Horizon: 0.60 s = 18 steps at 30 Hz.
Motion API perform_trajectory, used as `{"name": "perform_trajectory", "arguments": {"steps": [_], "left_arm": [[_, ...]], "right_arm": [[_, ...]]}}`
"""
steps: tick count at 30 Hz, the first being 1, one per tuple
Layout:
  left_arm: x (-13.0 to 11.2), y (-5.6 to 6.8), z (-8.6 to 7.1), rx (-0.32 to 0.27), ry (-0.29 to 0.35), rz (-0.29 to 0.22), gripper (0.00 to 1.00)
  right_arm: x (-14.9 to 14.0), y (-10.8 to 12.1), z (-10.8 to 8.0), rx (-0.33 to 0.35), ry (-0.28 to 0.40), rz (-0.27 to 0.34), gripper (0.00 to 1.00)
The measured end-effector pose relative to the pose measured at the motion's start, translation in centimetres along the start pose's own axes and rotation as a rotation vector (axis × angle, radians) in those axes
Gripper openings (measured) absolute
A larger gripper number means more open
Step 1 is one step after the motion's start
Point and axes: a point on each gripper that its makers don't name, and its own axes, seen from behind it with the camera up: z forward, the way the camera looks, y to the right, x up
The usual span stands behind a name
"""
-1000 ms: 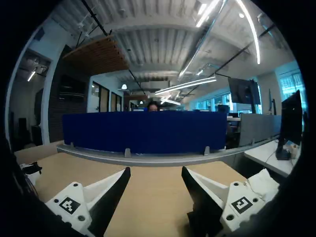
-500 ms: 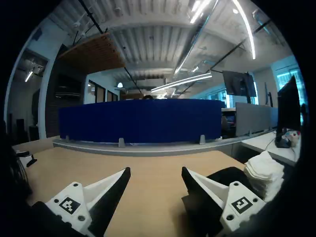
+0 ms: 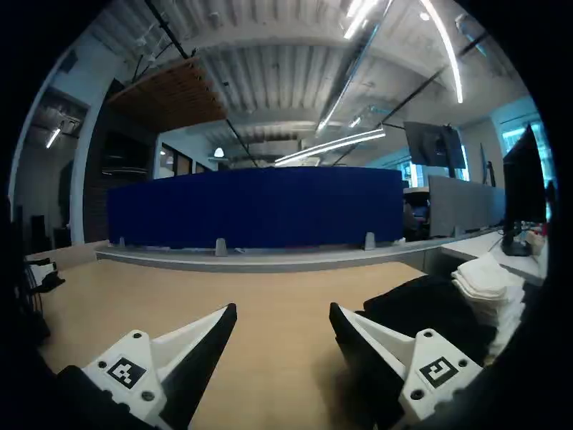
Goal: Fold towel
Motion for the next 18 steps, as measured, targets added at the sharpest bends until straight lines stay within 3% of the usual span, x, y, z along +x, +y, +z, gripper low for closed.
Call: {"name": "perform_trajectory", "arguments": {"steps": [8,18], "left_arm": [[0.0,0.0,0.0,0.000,0.000,0.000,0.93],[0.0,0.0,0.0,0.000,0.000,0.000,0.93]], "right_arm": [[-0.8,0.5,-0.1,-0.023,-0.009,-0.006,1.00],[-0.8,-0.8,0.1,-0.009,0.000,-0.030,1.00]]}}
